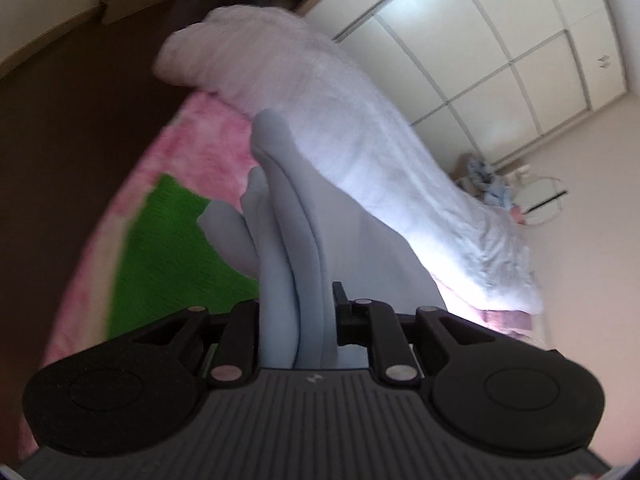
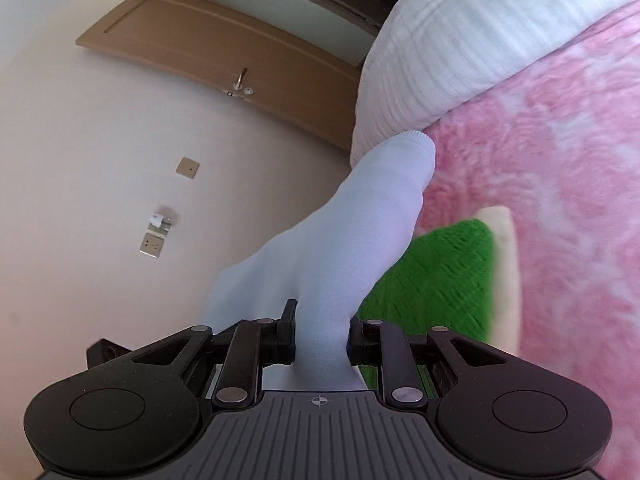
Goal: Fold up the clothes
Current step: 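Carry the folded sweatshirt with both grippers onto the green towel stack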
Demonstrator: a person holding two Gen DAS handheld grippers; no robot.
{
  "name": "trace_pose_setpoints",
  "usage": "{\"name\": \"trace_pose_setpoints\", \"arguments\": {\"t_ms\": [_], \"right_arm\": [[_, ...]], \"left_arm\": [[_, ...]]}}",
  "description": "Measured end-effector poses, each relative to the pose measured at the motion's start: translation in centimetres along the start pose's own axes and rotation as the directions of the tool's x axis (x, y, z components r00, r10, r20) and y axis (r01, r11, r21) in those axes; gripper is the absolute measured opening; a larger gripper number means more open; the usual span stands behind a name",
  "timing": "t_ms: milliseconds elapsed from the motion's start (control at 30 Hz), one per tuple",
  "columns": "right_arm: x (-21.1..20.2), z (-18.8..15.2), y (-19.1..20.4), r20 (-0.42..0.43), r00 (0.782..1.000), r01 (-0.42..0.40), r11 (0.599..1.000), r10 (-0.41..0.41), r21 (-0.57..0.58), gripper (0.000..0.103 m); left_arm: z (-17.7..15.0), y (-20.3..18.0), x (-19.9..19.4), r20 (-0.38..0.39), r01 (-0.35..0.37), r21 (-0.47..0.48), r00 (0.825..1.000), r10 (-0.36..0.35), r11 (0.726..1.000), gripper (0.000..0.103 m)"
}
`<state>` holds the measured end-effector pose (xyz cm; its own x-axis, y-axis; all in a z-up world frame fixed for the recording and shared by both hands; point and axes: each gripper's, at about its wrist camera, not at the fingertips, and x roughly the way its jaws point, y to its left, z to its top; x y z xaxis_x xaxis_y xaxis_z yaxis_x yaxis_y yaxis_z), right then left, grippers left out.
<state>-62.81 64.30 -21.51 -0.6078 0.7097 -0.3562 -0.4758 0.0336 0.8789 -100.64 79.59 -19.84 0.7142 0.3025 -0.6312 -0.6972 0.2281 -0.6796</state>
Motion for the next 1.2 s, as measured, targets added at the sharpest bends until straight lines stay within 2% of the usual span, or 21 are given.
{"name": "trace_pose_setpoints", "arguments": {"t_ms": [33,100,133,167,233,267,367,467,533,600,633,667,700,733,767,900,967,1033,1133,1200], "right_arm": [[2.0,-0.1,-1.1,-0.008,1.0,0.025,1.0,-0.025,0.015,0.022],[5.7,-0.8,-3.5,-0.042,0.99,0.137,0.991,-0.137,-0.003,0.031],[7.5,-1.2,-4.7,-0.059,0.98,0.189,0.982,-0.189,-0.014,0.04],[8.3,-1.7,-5.6,-0.075,0.975,0.208,0.978,-0.209,-0.021,0.044],[9.6,-2.6,-7.5,-0.104,0.964,0.242,0.97,-0.244,-0.034,0.05],[9.0,-2.7,-7.6,-0.082,0.972,0.219,0.976,-0.219,-0.016,0.052],[7.1,-2.9,-7.8,-0.086,0.972,0.22,0.975,-0.218,0.013,0.053],[5.3,-3.7,-7.6,-0.095,0.978,0.193,0.98,-0.188,0.041,0.055],[4.6,-4.9,-7.3,-0.115,0.975,0.197,0.979,-0.19,0.056,0.055],[4.1,-6.4,-7.1,-0.134,0.971,0.207,0.976,-0.196,0.074,0.055],[3.9,-7.1,-7.1,-0.118,0.973,0.211,0.973,-0.2,0.089,0.044],[3.6,-7.7,-7.1,-0.101,0.974,0.214,0.971,-0.204,0.104,0.03],[3.4,-8.0,-6.8,-0.087,0.972,0.225,0.97,-0.217,0.097,0.026],[3.1,-8.1,-6.2,-0.078,0.973,0.224,0.97,-0.217,0.09,0.02],[2.8,-8.1,-5.7,-0.076,0.974,0.22,0.971,-0.214,0.09,0.019],[2.8,-8.5,-4.9,-0.092,0.969,0.235,0.969,-0.228,0.075,0.019],[3.5,-8.8,-5.7,-0.099,0.959,0.275,0.958,-0.266,0.083,0.026],[3.6,-8.6,-6.2,-0.096,0.955,0.287,0.954,-0.279,0.085,0.03],[3.8,-8.4,-5.7,-0.098,0.951,0.294,0.956,-0.292,0.0,0.031],[3.9,-8.5,-5.9,-0.106,0.952,0.29,0.957,-0.288,0.007,0.031]], "left_arm": [[0.6,1.8,1.3,-0.015,-0.019,-0.019,1.0,0.019,1.0,0.015],[0.5,5.6,4.3,-0.047,-0.097,-0.067,0.994,0.094,0.993,0.017],[0.1,7.4,5.5,-0.07,-0.135,-0.089,0.989,0.129,0.987,0.021],[-0.4,8.8,6.1,-0.07,-0.136,-0.117,0.989,0.128,0.984,0.024],[-1.2,9.9,5.6,-0.022,-0.059,-0.151,0.998,0.056,0.987,0.026],[-1.6,10.1,5.2,-0.018,-0.042,-0.149,0.999,0.04,0.988,0.027],[-2.0,10.9,3.9,-0.021,-0.035,-0.188,0.999,0.031,0.981,0.03],[-2.8,11.7,2.3,-0.032,-0.03,-0.234,0.999,0.023,0.972,0.039],[-3.9,12.6,1.4,-0.052,-0.039,-0.241,0.998,0.027,0.97,0.042],[-5.3,13.5,0.6,-0.046,-0.026,-0.246,0.999,0.015,0.969,0.04],[-5.6,13.7,0.4,-0.041,-0.021,-0.242,0.999,0.012,0.97,0.036],[-5.7,13.7,0.3,-0.039,-0.022,-0.232,0.999,0.014,0.973,0.024],[-5.6,13.6,0.1,-0.033,-0.018,-0.223,0.999,0.011,0.975,0.017],[-5.6,13.4,-0.4,-0.028,-0.012,-0.213,1.0,0.006,0.977,0.016],[-5.5,13.1,-0.9,-0.026,-0.009,-0.2,1.0,0.004,0.98,0.015],[-6.1,13.0,-0.8,-0.045,-0.046,-0.144,0.998,0.04,0.988,0.016],[-6.4,13.1,-0.8,-0.043,-0.044,-0.156,0.998,0.038,0.987,0.016],[-6.8,12.6,-1.3,-0.023,-0.051,-0.116,0.999,0.049,0.992,0.016],[-7.4,12.5,-1.6,-0.015,-0.06,-0.107,0.998,0.059,0.992,0.016],[-7.2,12.4,-1.6,-0.029,-0.074,-0.104,0.997,0.071,0.992,0.022]]}}
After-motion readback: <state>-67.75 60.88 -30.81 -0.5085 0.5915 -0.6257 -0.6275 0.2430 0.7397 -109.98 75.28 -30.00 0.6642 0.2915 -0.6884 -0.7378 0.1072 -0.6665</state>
